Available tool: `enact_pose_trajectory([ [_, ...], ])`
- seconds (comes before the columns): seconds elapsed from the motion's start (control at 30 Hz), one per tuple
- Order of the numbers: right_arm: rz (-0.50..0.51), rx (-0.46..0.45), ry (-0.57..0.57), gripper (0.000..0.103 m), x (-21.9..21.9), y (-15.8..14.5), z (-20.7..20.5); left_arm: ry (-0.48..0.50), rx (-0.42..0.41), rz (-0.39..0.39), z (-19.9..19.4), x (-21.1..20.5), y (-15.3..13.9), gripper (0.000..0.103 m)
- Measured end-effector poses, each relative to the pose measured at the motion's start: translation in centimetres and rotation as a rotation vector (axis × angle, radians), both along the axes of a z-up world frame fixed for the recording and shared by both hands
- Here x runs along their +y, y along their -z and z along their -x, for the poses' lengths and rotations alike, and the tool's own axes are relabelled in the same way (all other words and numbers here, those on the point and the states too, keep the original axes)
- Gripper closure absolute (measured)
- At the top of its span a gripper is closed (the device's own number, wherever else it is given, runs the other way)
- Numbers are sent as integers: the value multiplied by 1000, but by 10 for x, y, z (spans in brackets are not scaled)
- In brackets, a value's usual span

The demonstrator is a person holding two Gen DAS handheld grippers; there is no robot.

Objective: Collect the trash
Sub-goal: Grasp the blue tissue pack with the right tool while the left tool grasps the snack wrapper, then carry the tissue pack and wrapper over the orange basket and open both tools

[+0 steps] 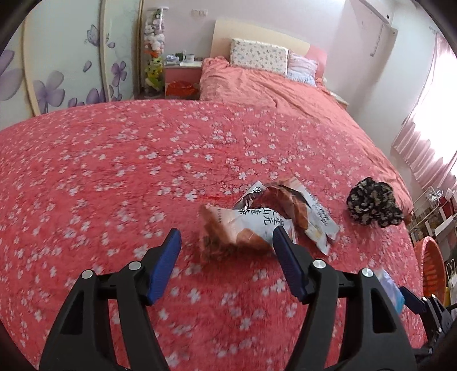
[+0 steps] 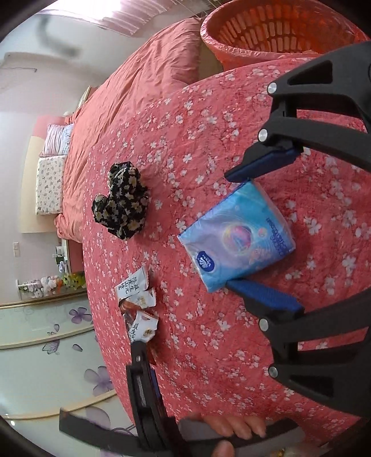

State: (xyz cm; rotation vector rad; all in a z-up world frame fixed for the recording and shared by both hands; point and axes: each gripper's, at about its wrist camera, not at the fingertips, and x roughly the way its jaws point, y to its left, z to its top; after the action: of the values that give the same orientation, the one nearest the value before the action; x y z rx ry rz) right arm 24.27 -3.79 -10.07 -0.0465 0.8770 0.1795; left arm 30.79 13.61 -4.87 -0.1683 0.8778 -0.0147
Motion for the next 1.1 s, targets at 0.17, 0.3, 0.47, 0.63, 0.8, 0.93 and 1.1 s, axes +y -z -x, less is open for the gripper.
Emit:
enact_pose_trajectory([
  [0.17,-3,3,-5,35,0,1,1,24,2,-3,-4,-2,5,57],
  [0.3,-6,6,-5,36,6,0,-4,34,-2,-4,-6,0,5,76],
  [0.47,1,5,-4,38,8,-2,-3,42,-14,-9,-5,-1,4,90],
  [0.63,-20,-4,10,45,3,-6,4,50,-40,-8,11,-1,-4,91],
  [0.8,-14,-18,26,51,-1,-9,16,63,-79,0,34,-8,-21,91],
  [0.93,-31,-33,56,52,-12,-16,30,96,-111,-5,56,-23,-36,91],
  [1.1,-46,-60,105,52,-34,-30,45,146,-148,-10,76,-48,-53,91],
])
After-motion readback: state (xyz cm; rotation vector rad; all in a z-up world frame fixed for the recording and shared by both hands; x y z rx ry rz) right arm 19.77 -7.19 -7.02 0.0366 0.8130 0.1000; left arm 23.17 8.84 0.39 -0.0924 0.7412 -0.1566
